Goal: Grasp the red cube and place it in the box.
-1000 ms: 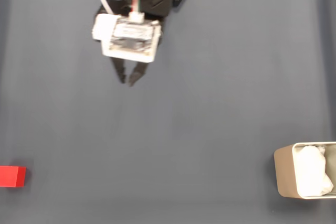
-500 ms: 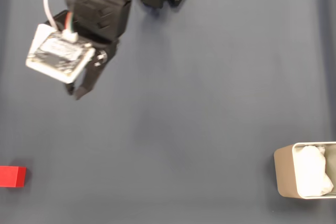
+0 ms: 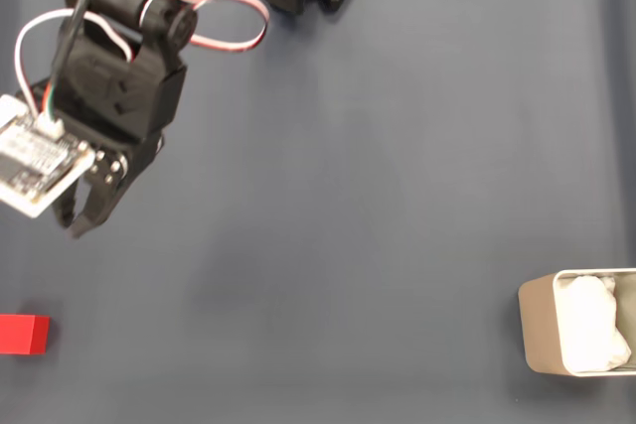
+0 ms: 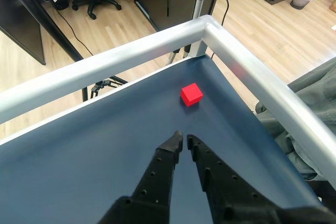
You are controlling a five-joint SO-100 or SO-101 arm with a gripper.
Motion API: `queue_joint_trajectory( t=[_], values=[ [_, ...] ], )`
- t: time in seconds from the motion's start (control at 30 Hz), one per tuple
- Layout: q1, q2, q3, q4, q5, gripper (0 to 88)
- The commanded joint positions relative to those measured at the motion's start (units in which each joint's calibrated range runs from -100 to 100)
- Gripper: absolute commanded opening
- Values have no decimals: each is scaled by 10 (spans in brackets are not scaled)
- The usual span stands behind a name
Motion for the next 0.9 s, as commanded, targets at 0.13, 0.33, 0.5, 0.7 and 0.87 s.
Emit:
queue_joint_trajectory(
  t=[0.13, 0.33, 0.5, 0.7, 0.87],
  values=[
    [29, 79, -99, -50, 3, 16],
    [41, 150, -167, -63, 4, 33],
    [54, 205, -210, -81, 4, 67],
    [67, 263, -234, -117, 9, 110],
    [71, 298, -242, -137, 13, 151]
  ],
)
